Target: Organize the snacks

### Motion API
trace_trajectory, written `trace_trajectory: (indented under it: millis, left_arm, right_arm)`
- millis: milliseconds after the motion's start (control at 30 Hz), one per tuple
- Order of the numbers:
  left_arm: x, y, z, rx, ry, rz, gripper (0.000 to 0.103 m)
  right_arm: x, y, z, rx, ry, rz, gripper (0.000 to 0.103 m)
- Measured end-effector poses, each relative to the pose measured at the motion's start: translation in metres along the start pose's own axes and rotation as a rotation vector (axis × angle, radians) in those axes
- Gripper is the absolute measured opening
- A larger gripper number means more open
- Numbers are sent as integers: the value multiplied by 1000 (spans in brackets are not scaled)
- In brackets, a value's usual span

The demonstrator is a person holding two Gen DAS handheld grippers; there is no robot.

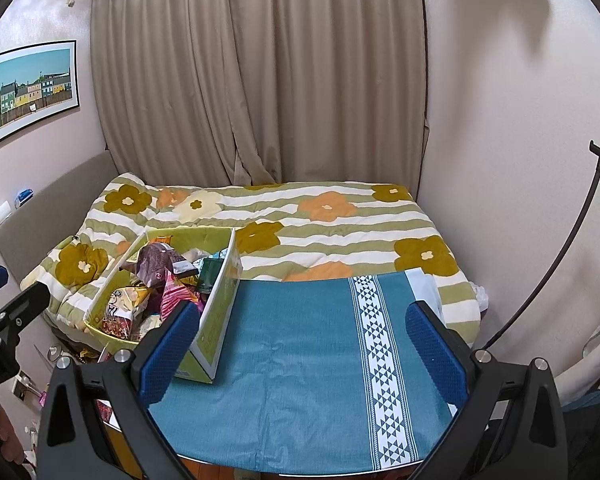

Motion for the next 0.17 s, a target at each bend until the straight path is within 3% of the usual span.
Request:
trace_trajectory:
  millis: [167]
  left_arm:
    - [2,5,-1,-11,-10,-2,103]
  right_arm:
    - [1,2,-1,-3,2,-7,103]
Point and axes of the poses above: each gripper's, at about its wrist camera, not at the fingertips, and z roughly the way its jaws point, y to its left, x to its underside, the point moved 3 cm from there along z, roughly the way its jaws point, and after that the axes turned 12 degrees about x, right-handed, at the moved point
